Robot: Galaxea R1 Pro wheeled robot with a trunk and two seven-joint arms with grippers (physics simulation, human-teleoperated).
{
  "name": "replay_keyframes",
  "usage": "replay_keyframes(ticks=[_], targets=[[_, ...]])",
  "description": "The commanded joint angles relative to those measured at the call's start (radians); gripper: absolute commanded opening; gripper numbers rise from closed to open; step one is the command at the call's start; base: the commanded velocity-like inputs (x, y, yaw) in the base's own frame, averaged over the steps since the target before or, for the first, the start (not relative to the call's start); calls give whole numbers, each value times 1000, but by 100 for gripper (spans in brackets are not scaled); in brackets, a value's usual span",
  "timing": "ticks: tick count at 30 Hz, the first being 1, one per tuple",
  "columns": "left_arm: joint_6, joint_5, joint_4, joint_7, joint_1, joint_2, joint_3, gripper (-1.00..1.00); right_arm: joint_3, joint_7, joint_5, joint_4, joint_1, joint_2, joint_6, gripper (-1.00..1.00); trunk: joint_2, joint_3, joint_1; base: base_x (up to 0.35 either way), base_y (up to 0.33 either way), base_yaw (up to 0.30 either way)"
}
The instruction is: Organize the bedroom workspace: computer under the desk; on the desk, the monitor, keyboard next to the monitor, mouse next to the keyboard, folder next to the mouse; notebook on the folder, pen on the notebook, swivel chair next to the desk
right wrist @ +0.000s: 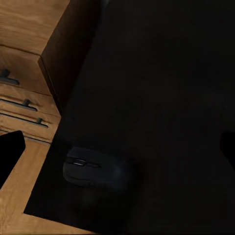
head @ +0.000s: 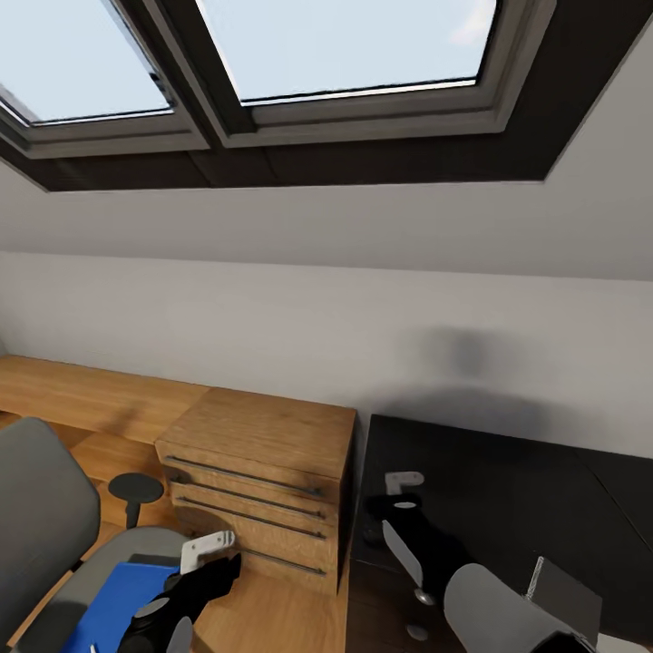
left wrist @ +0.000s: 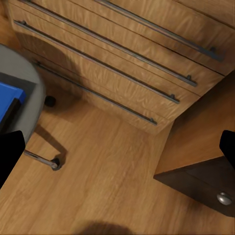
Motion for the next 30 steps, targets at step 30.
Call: replay_keyframes(ticks=[30], targets=[[4, 11, -4, 12, 0, 1, 2, 100, -37, -10, -127, -74, -1, 25, 111, 100, -1, 0, 0, 51, 15, 0]])
